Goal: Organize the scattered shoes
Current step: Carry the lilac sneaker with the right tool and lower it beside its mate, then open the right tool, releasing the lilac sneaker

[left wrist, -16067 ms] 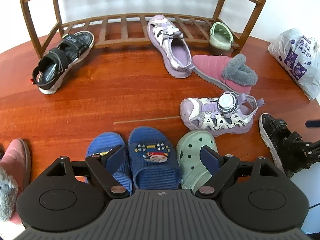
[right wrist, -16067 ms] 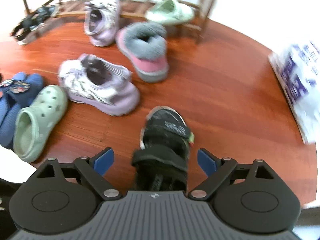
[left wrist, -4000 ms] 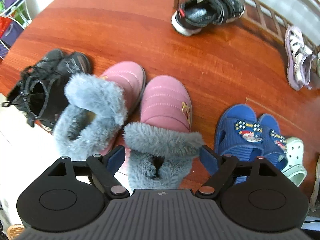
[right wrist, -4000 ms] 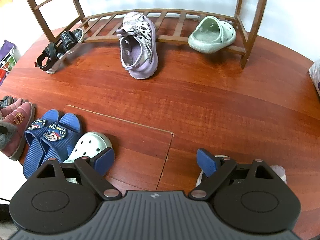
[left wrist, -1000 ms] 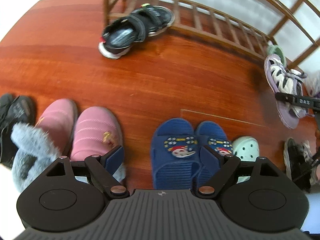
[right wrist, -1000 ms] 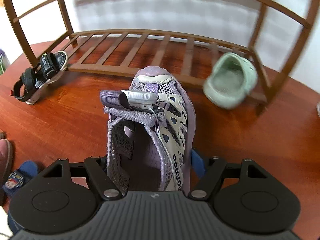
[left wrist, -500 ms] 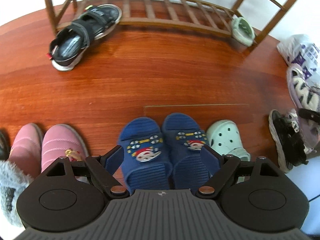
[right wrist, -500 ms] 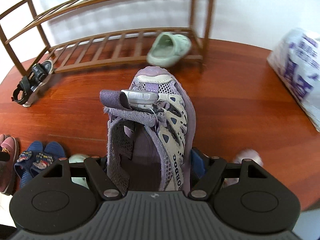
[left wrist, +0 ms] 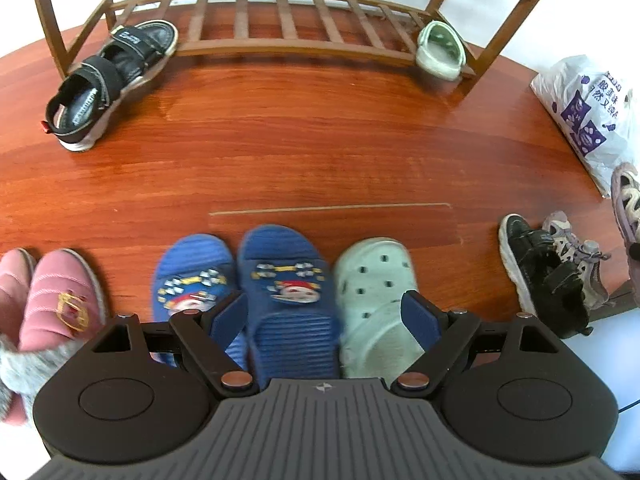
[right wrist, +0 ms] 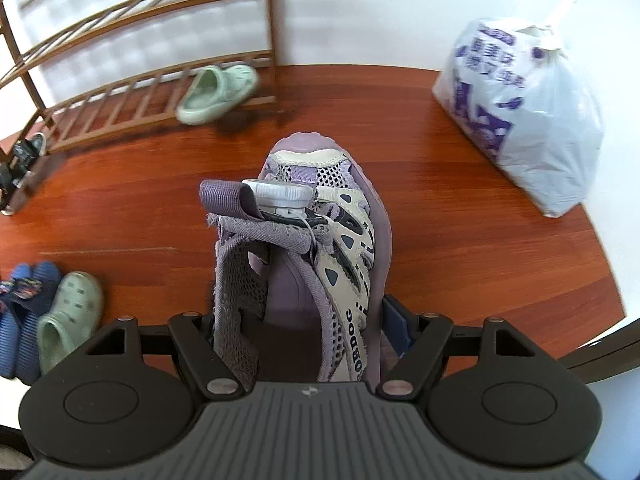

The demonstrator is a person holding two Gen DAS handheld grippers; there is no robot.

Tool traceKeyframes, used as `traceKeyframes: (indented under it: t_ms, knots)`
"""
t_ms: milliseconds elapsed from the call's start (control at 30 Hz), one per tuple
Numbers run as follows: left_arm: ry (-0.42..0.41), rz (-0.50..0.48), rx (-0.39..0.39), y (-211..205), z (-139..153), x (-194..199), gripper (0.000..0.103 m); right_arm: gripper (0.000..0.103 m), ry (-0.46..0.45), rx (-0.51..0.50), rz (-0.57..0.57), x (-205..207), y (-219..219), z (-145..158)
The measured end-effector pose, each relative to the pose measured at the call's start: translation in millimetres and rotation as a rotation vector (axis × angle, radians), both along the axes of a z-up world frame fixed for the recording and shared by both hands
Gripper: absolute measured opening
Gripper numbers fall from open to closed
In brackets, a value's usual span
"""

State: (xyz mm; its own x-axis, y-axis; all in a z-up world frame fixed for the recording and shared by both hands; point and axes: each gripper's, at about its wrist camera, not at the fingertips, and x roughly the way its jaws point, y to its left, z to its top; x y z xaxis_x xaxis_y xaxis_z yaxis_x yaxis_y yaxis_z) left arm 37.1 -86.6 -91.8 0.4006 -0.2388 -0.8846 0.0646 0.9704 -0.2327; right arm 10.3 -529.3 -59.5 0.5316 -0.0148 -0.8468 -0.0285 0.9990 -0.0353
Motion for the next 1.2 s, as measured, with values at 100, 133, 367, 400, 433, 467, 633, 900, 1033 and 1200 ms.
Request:
traceKeyframes:
  t_ms: [100, 133, 367, 400, 433, 467, 633, 900, 1033, 1200]
  knots:
    - [-0.004, 0.014, 0.001, -20, 3, -4, 0.085, 0.079, 0.013, -0.030, 0.014, 2, -27, -4]
    - [-0.006, 0.017, 0.003, -26, 4, -6, 0.085, 0.079, 0.017, -0.040, 0.019, 3, -36, -5]
    - [-0.005, 0.053, 0.030, -58, 10, -16, 0.085, 0.079, 0.068, -0.050, 0.056, 19, -97, -39]
    - [-0.003, 0.060, 0.036, -62, 11, -18, 0.085, 0.079, 0.074, -0.048, 0.062, 23, -101, -43]
    - [-0.001, 0.064, 0.041, -65, 11, -19, 0.085, 0.079, 0.080, -0.048, 0.066, 26, -104, -48]
    - [0.006, 0.069, 0.050, -68, 11, -19, 0.085, 0.079, 0.094, -0.044, 0.071, 32, -111, -59]
    - [0.012, 0.093, 0.074, -78, 14, -22, 0.085, 0.079, 0.137, 0.013, 0.083, 46, -123, -92]
    - [0.016, 0.140, 0.088, -76, 16, -26, 0.085, 0.079, 0.211, 0.050, 0.095, 51, -126, -130]
    - [0.013, 0.150, 0.089, -74, 17, -27, 0.085, 0.080, 0.200, 0.049, 0.078, 48, -124, -121]
    - [0.001, 0.154, 0.090, -69, 18, -24, 0.085, 0.088, 0.185, 0.049, 0.055, 45, -122, -109]
